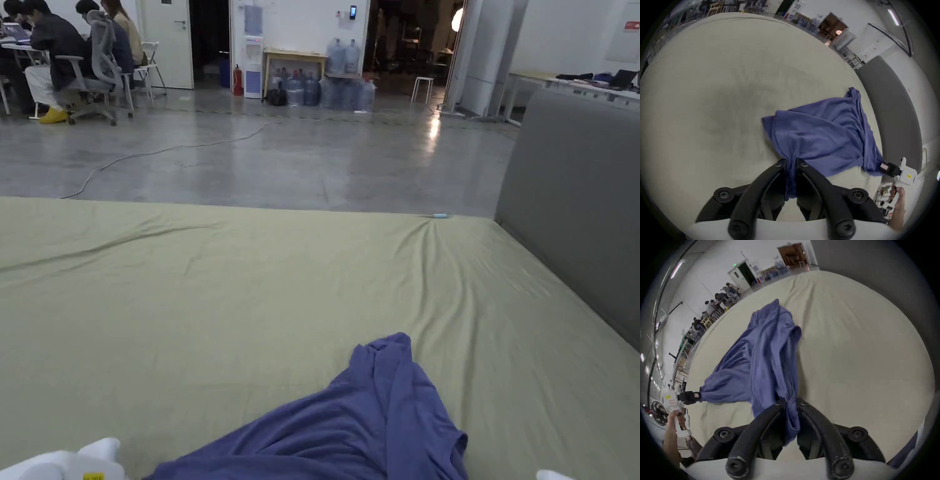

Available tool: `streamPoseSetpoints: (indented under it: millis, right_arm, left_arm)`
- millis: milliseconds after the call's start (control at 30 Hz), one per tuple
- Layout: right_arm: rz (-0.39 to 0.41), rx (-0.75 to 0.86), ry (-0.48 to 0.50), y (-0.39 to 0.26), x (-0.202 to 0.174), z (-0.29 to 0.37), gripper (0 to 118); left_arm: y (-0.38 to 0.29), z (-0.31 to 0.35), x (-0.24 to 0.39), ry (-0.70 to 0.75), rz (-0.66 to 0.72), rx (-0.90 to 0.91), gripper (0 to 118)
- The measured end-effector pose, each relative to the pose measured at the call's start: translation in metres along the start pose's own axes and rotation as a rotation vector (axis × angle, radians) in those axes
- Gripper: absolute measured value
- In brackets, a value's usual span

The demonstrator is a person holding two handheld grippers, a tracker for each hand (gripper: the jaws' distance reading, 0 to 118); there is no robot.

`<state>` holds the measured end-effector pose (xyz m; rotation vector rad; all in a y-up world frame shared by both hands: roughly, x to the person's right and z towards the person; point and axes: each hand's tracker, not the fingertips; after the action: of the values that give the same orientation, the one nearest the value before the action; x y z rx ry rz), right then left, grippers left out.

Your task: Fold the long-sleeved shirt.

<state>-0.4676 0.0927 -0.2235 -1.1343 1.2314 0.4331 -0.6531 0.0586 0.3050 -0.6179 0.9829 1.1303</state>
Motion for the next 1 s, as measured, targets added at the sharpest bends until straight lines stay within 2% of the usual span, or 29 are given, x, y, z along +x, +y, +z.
streamPoseSetpoints:
  millis: [67,167,267,400,600,633,667,700,733,767,800,867,967,1000]
  right_arm:
    - [-0.072,-0.036,-0.009,-0.014,0.014,0.008,6]
    - [-0.124,-0.049,-0.010,-0.034,0.032,0.017,6]
    - [-0.117,-0.093,-0.031,-0.048,0.041,0.012,6]
    - [-0.194,-0.141,-0.056,-0.062,0.057,-0.004,6]
    - [-0.199,-0.162,-0.065,-0.053,0.055,-0.013,7]
    - [-0.193,-0.167,-0.067,-0.049,0.055,-0.010,15]
    - [-0.193,-0.164,-0.066,-0.045,0.054,-0.003,33]
    - [-0.189,-0.135,-0.065,-0.042,0.050,0.010,60]
    - [-0.175,-0.063,-0.106,-0.039,0.047,0.027,95]
    - [-0.159,0.008,-0.127,-0.037,0.042,0.045,102]
    - [-0.129,0.077,-0.141,-0.037,0.038,0.064,102]
    - [-0.068,0.137,-0.148,-0.039,0.028,0.097,102]
    - [-0.058,0.163,-0.102,-0.053,0.014,0.126,102]
    - [-0.057,0.154,-0.071,-0.060,0.010,0.130,101]
  left_arm:
    - [-0.020,0.014,-0.002,-0.004,-0.009,-0.010,4]
    - [-0.047,0.026,-0.009,0.006,-0.013,-0.008,4]
    - [-0.062,0.024,-0.018,0.031,-0.018,-0.034,4]
    - [-0.077,0.017,-0.026,0.023,0.048,-0.044,4]
    - [-0.080,0.009,-0.028,0.032,0.071,-0.036,4]
    - [-0.078,0.012,-0.026,0.032,0.081,-0.040,8]
    - [-0.077,0.021,-0.022,0.038,0.077,-0.034,27]
    - [-0.078,0.034,-0.017,0.053,0.065,-0.005,65]
    - [-0.079,0.047,-0.013,0.029,0.051,0.035,110]
    - [-0.085,0.066,-0.010,-0.038,0.027,0.096,118]
    - [-0.088,0.085,-0.008,-0.081,0.030,0.198,117]
    - [-0.103,0.109,-0.010,-0.061,0.030,0.165,117]
    - [-0.129,0.121,-0.008,-0.050,0.054,0.149,115]
    - [-0.139,0.121,-0.009,-0.026,0.075,0.102,107]
